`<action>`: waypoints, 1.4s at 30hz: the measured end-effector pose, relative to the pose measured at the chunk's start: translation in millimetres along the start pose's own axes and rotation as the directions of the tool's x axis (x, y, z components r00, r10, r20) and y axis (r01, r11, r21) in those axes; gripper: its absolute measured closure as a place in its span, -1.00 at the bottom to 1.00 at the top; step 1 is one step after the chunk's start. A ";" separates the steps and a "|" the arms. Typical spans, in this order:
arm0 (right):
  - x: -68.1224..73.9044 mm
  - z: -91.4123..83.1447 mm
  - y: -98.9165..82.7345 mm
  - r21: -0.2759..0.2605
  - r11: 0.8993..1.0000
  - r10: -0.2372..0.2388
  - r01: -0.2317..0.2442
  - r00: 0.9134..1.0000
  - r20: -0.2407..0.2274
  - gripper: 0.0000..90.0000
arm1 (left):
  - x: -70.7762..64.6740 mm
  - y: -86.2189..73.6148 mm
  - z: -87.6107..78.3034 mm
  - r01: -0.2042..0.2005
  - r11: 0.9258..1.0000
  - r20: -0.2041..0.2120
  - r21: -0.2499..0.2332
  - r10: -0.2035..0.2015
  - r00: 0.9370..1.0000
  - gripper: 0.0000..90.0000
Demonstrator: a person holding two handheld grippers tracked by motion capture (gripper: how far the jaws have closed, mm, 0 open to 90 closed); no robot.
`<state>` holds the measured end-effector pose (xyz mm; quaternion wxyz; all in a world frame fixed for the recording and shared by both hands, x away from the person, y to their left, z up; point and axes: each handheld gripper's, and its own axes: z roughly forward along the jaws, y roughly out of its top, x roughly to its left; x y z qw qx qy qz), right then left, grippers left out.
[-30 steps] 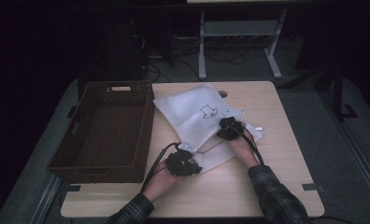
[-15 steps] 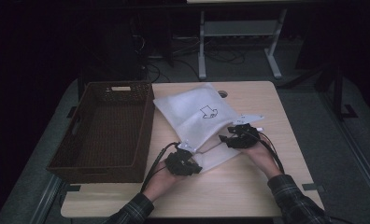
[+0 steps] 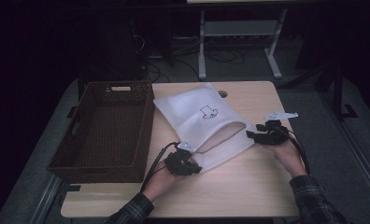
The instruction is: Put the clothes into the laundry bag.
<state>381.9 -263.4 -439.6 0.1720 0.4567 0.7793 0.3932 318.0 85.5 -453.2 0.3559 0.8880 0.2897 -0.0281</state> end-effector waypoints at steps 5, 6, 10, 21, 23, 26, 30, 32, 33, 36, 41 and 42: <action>-20.3 0.1 -10.8 0.022 0.999 0.048 -0.048 0.999 0.011 -0.05 | 0.4 -0.1 0.6 0.002 1.000 0.002 0.000 -0.002 1.000 0.84; -22.4 1.2 -12.9 0.033 0.998 0.052 -0.052 0.999 0.005 -0.03 | 0.5 -0.1 0.6 0.002 1.000 0.001 0.000 -0.002 1.000 0.84; -26.9 4.9 -18.0 0.060 0.996 0.070 -0.070 0.998 0.007 0.11 | 1.1 -0.5 0.8 -0.001 1.000 -0.008 0.001 0.001 1.000 0.78; -20.8 4.5 -19.5 0.097 0.994 0.043 -0.041 0.999 -0.025 0.77 | 3.5 -1.1 -1.5 -0.011 1.000 -0.039 0.011 0.011 0.999 0.84; -19.8 3.7 -19.9 0.098 0.994 0.041 -0.038 0.999 -0.025 0.78 | 4.6 -1.4 -1.9 -0.010 1.000 -0.044 0.011 0.011 0.999 0.84; -15.8 0.9 -21.3 0.112 0.994 0.023 -0.020 0.999 -0.025 0.78 | 7.7 -2.5 -3.1 -0.003 1.000 -0.059 0.010 0.004 0.998 0.84; -7.0 -5.1 -22.9 0.116 0.993 -0.013 0.016 0.999 -0.030 0.79 | 12.8 -3.9 -5.0 0.002 1.000 -0.094 0.018 0.000 0.996 0.82; -1.7 -9.2 -24.4 0.118 0.992 -0.031 0.035 0.999 -0.035 0.79 | 14.8 -4.5 -5.9 0.005 1.000 -0.109 0.021 -0.003 0.994 0.80; 0.2 -11.0 -25.1 0.120 0.992 -0.041 0.045 0.999 -0.036 0.79 | 15.6 -4.8 -6.0 0.008 1.000 -0.114 0.019 -0.005 0.994 0.80; 6.5 -16.5 -27.8 0.127 0.989 -0.064 0.069 0.997 -0.041 0.78 | 19.6 -5.9 -7.7 0.016 1.000 -0.127 0.016 -0.014 0.992 0.79; 12.4 -21.5 -31.3 0.142 0.984 -0.099 0.104 0.994 -0.043 0.78 | 21.4 -6.3 -8.1 0.012 1.000 -0.149 0.025 -0.008 0.989 0.77; 15.8 -24.0 -33.3 0.149 0.982 -0.108 0.114 0.993 -0.046 0.78 | 22.1 -6.6 -8.4 0.013 1.000 -0.152 0.025 -0.009 0.988 0.77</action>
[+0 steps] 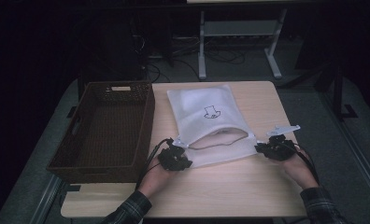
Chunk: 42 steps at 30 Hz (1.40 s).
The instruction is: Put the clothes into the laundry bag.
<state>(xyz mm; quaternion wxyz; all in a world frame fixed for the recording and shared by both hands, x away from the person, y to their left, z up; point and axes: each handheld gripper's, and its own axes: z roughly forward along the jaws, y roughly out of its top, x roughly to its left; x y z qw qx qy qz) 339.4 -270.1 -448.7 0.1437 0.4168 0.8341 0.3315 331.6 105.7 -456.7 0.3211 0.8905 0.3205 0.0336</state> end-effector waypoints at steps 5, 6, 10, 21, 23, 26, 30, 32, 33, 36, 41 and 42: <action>8.3 -5.6 -5.1 0.008 1.000 -0.022 0.022 1.000 -0.007 0.77 | 2.1 -0.3 -0.9 0.003 1.000 -0.002 0.003 -0.003 1.000 0.77; 9.9 -6.6 -6.3 0.011 0.999 -0.030 0.030 1.000 -0.009 0.77 | 2.4 -0.4 -1.0 0.005 1.000 -0.001 0.003 -0.005 1.000 0.77; 18.1 -9.7 -11.4 0.028 0.998 -0.050 0.050 0.999 -0.019 0.76 | 3.8 -1.1 -2.3 0.006 1.000 0.000 0.012 -0.006 1.000 0.75; 32.5 -24.5 -29.0 0.051 0.995 -0.087 0.090 0.994 -0.060 0.75 | 0.9 -7.0 -9.6 0.013 0.999 0.018 0.029 -0.013 1.000 0.73; 34.2 -26.9 -32.1 0.053 0.994 -0.088 0.092 0.994 -0.068 0.74 | -2.1 -8.8 -11.7 0.008 1.000 0.020 0.025 -0.009 1.000 0.71; 35.7 -31.5 -34.2 0.046 0.995 -0.087 0.091 0.993 -0.074 0.63 | -4.7 -9.2 -14.2 0.002 1.000 0.009 0.018 -0.002 1.000 0.62; 33.4 -42.5 -28.5 -0.030 0.997 -0.069 0.066 0.993 -0.091 0.49 | -7.2 -3.4 -27.2 0.003 0.999 -0.035 -0.037 -0.004 0.999 0.44; 32.5 -44.4 -26.1 -0.049 0.997 -0.061 0.057 0.993 -0.100 0.47 | -7.4 -2.0 -29.4 0.005 0.999 -0.039 -0.050 -0.007 0.999 0.38; 31.0 -45.3 -19.9 -0.074 0.996 -0.060 0.053 0.993 -0.102 0.39 | -8.0 1.1 -33.0 -0.002 0.998 -0.051 -0.060 -0.001 0.999 0.34; 29.3 -40.2 -8.3 -0.094 0.994 -0.074 0.064 0.992 -0.101 0.29 | -10.5 4.9 -40.4 -0.006 0.996 -0.070 -0.084 0.000 0.998 0.26; 27.9 -28.1 8.8 -0.117 0.990 -0.089 0.079 0.992 -0.090 0.25 | -9.1 9.1 -51.3 -0.007 0.994 -0.093 -0.113 -0.004 0.996 0.17; 27.5 -26.3 12.1 -0.122 0.989 -0.092 0.081 0.992 -0.088 0.25 | -7.9 10.5 -52.2 -0.003 0.993 -0.091 -0.118 -0.007 0.996 0.17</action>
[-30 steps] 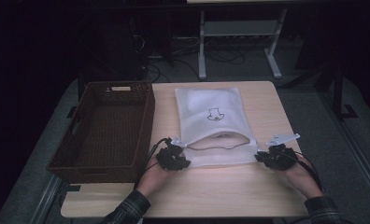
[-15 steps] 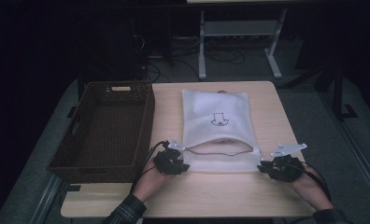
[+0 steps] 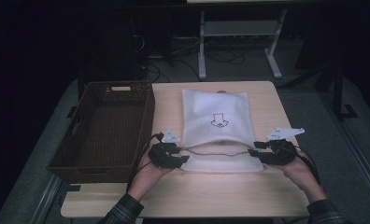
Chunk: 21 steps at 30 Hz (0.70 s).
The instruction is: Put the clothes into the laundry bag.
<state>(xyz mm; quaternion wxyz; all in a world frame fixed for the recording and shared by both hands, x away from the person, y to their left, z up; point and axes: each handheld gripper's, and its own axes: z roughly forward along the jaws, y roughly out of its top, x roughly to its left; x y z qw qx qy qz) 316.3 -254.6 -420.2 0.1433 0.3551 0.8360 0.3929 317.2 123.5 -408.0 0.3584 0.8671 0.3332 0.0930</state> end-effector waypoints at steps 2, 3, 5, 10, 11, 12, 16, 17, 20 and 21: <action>-1.2 4.5 6.1 -0.009 1.000 -0.006 0.005 1.000 -0.009 0.24 | 2.8 4.9 1.5 0.002 1.000 0.018 -0.019 -0.002 1.000 0.17; -1.2 4.5 6.1 -0.009 1.000 -0.006 0.005 1.000 -0.009 0.24 | 2.8 4.9 1.5 0.002 1.000 0.018 -0.019 -0.002 1.000 0.20; -2.9 9.8 15.6 -0.036 0.999 0.009 -0.010 1.000 -0.028 0.28 | 5.0 18.3 6.8 -0.016 0.999 0.051 -0.049 0.018 0.999 0.33; -2.2 19.2 28.2 -0.048 0.999 -0.003 0.001 0.998 -0.059 0.25 | 0.7 43.2 22.1 -0.069 0.994 0.075 -0.084 0.075 0.994 0.26; -1.6 21.2 29.4 -0.050 0.999 -0.010 0.007 0.998 -0.064 0.23 | -0.3 46.9 26.2 -0.077 0.993 0.078 -0.085 0.084 0.993 0.23; -1.6 24.0 29.9 -0.050 0.999 -0.012 0.008 0.997 -0.074 0.22 | -1.2 50.2 30.4 -0.081 0.993 0.080 -0.085 0.088 0.993 0.22; -1.4 36.5 28.9 -0.009 1.000 -0.021 0.020 0.998 -0.066 0.22 | -1.2 58.4 51.8 -0.101 0.993 0.090 -0.053 0.105 0.990 0.14; -1.4 38.6 28.8 -0.001 1.000 -0.019 0.019 0.998 -0.062 0.32 | -2.0 59.3 57.1 -0.111 0.993 0.089 -0.043 0.115 0.989 0.14; -1.1 41.6 28.4 0.013 0.999 -0.037 0.038 0.998 -0.048 0.60 | -4.2 60.4 66.8 -0.139 0.990 0.076 -0.023 0.141 0.987 0.30; -1.0 42.0 28.2 0.020 0.999 -0.043 0.044 0.998 -0.041 0.68 | -4.9 60.8 70.2 -0.146 0.989 0.074 -0.015 0.147 0.986 0.39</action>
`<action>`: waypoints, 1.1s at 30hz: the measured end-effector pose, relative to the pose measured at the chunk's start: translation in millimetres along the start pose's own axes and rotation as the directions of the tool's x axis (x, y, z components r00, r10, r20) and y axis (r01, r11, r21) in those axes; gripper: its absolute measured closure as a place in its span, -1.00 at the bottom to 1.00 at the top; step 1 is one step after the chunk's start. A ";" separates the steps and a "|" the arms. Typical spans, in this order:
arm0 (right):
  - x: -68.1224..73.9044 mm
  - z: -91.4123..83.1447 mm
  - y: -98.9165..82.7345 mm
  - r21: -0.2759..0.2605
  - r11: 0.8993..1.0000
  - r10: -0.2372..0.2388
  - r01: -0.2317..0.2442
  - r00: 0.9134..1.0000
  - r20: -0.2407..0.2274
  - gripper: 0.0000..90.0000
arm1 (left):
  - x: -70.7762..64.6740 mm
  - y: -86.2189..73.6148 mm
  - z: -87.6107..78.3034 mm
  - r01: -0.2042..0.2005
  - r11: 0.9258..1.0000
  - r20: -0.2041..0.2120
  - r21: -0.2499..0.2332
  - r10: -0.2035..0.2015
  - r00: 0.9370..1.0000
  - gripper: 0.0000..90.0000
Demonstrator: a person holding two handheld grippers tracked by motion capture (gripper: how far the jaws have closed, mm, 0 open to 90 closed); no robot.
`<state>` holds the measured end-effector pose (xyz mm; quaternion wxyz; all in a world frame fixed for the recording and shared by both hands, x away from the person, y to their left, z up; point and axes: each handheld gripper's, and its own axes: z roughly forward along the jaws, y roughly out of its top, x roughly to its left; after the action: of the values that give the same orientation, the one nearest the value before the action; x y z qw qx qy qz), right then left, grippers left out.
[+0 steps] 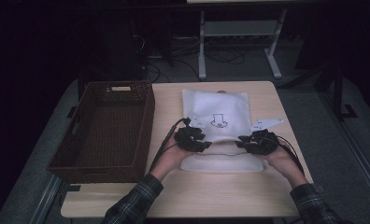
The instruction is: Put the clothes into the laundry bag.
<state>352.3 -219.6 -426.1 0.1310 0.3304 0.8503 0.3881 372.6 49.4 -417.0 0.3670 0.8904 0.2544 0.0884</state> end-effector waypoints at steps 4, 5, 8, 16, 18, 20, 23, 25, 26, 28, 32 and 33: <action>0.4 -2.9 -0.5 -0.001 1.000 -0.015 0.015 1.000 -0.010 0.81 | -0.2 -0.5 5.8 -0.007 1.000 0.026 0.029 0.007 1.000 1.00; 1.5 -3.0 -1.7 0.014 0.999 -0.034 0.034 0.999 -0.029 0.84 | -0.4 -3.1 8.2 -0.014 0.998 0.036 0.058 0.012 0.999 1.00; 5.1 4.6 -5.2 0.075 0.995 -0.061 0.065 0.997 -0.057 0.85 | 1.0 -9.4 14.5 -0.005 0.997 0.040 0.082 0.002 0.999 1.00; 10.6 31.5 -15.9 0.214 0.967 -0.126 0.137 0.990 -0.064 0.86 | 7.9 -22.4 31.8 0.026 0.990 0.066 0.136 -0.035 0.997 0.99; 5.9 29.8 -17.5 0.214 0.968 -0.120 0.131 0.991 -0.065 0.86 | 7.3 -22.4 31.4 0.033 0.990 0.092 0.136 -0.046 0.995 0.92; -0.7 27.1 -20.4 0.211 0.971 -0.103 0.115 0.993 -0.065 0.86 | 0.8 -23.4 33.4 0.030 0.993 0.134 0.112 -0.046 0.990 0.84; -10.6 22.9 -25.2 0.195 0.978 -0.053 0.066 0.996 -0.072 0.77 | -3.5 -22.7 33.9 0.025 0.994 0.142 0.106 -0.040 0.989 0.74; -13.0 20.6 -27.8 0.179 0.983 -0.013 0.028 0.996 -0.086 0.58 | -4.1 -21.9 31.1 0.017 0.995 0.147 0.101 -0.032 0.989 0.63; -13.0 20.6 -27.8 0.179 0.983 -0.013 0.028 0.996 -0.086 0.58 | -4.1 -21.9 31.1 0.017 0.995 0.147 0.101 -0.032 0.989 0.55; -17.0 10.5 -27.8 0.137 0.990 0.024 -0.009 0.994 -0.107 0.33 | -2.8 -21.8 23.0 0.025 0.997 0.158 0.076 -0.036 0.987 0.42; -19.0 0.1 -26.8 0.096 0.995 0.043 -0.031 0.990 -0.131 0.17 | -1.3 -23.4 14.6 0.034 0.998 0.158 0.056 -0.042 0.986 0.17; -18.2 -5.5 -25.8 0.077 0.997 0.042 -0.033 0.991 -0.125 0.09 | 0.1 -25.1 8.2 0.035 0.998 0.154 0.048 -0.042 0.987 0.13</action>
<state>351.4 -247.2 -442.3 0.0572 0.3259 0.8643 0.3788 365.8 59.6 -440.4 0.3672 0.8975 0.2442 0.0061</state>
